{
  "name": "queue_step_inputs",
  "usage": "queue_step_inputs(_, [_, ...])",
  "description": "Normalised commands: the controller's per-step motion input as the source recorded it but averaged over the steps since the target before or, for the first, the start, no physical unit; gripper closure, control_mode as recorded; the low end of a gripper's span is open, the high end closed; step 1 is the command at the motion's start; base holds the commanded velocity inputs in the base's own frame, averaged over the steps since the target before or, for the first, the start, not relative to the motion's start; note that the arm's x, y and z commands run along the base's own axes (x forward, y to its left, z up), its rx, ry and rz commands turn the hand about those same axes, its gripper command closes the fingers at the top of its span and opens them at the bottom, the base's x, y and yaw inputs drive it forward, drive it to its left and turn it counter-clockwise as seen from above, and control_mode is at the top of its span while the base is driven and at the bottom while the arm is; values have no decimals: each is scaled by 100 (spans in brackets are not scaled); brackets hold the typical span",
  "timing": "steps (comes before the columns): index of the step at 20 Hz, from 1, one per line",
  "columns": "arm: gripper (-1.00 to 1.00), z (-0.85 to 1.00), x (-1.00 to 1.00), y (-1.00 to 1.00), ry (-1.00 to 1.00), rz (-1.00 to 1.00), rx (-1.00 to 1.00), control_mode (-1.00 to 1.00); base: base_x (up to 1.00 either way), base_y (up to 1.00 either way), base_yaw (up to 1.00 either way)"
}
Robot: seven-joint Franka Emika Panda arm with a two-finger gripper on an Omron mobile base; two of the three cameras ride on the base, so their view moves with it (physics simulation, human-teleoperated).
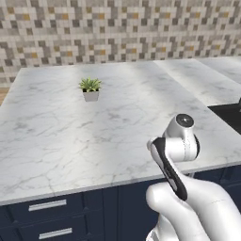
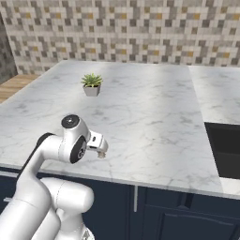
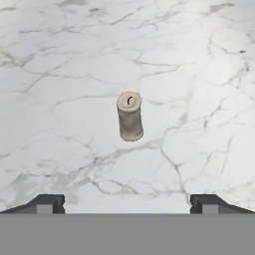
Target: Pick the candle and candle from the dining table and place them in the open cabinet. Close the cabinet after placing the objects.
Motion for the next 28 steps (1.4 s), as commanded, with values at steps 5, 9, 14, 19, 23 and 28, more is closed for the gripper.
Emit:
queue_step_inputs(5, [-100, -16, 19, -1, 0, 0, 0, -100, 0, 0, 0])
queue_step_inputs(9, [-100, -17, 17, 0, 0, 0, 0, -100, 0, 0, 0])
queue_step_inputs(14, [-100, -19, 17, -1, 0, 0, 0, -100, 0, 0, 0])
queue_step_inputs(19, [-100, -19, 18, 0, 0, 0, 0, -100, 0, 0, 0])
queue_step_inputs(23, [-100, -21, 18, 0, 0, 0, 0, -100, 0, 0, 0])
queue_step_inputs(28, [-100, -21, 17, 0, 0, 0, 0, -100, 0, 0, 0])
